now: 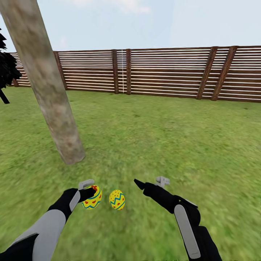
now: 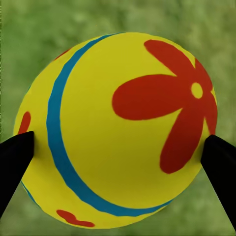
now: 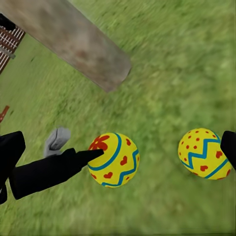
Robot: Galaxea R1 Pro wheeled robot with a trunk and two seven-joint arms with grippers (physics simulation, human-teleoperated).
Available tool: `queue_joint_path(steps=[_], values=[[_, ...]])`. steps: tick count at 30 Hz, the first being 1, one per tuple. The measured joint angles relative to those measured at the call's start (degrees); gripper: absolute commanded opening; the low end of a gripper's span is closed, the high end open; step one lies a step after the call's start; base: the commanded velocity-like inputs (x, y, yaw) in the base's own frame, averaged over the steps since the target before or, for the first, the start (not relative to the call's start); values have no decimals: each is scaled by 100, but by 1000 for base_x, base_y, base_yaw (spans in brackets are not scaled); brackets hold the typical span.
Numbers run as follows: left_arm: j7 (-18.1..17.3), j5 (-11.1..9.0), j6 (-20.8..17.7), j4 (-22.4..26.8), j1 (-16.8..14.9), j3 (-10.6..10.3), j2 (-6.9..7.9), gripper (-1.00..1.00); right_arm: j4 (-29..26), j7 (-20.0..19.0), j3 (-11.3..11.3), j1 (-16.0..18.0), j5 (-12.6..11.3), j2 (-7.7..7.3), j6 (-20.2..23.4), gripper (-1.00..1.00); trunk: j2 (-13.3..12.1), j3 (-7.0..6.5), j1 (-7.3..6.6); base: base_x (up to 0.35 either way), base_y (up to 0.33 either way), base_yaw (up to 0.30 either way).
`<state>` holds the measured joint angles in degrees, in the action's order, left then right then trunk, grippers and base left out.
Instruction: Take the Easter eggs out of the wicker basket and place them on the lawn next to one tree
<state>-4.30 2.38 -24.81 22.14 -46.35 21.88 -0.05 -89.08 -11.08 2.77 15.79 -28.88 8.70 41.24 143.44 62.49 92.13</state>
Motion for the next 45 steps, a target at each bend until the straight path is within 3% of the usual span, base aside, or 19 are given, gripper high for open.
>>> queue_joint_path(steps=[45], values=[[26,0,79,0,-2,-17,-9,-100,18,13,-6,0,-4,6,-3,100,61,998,116,0,0,0]])
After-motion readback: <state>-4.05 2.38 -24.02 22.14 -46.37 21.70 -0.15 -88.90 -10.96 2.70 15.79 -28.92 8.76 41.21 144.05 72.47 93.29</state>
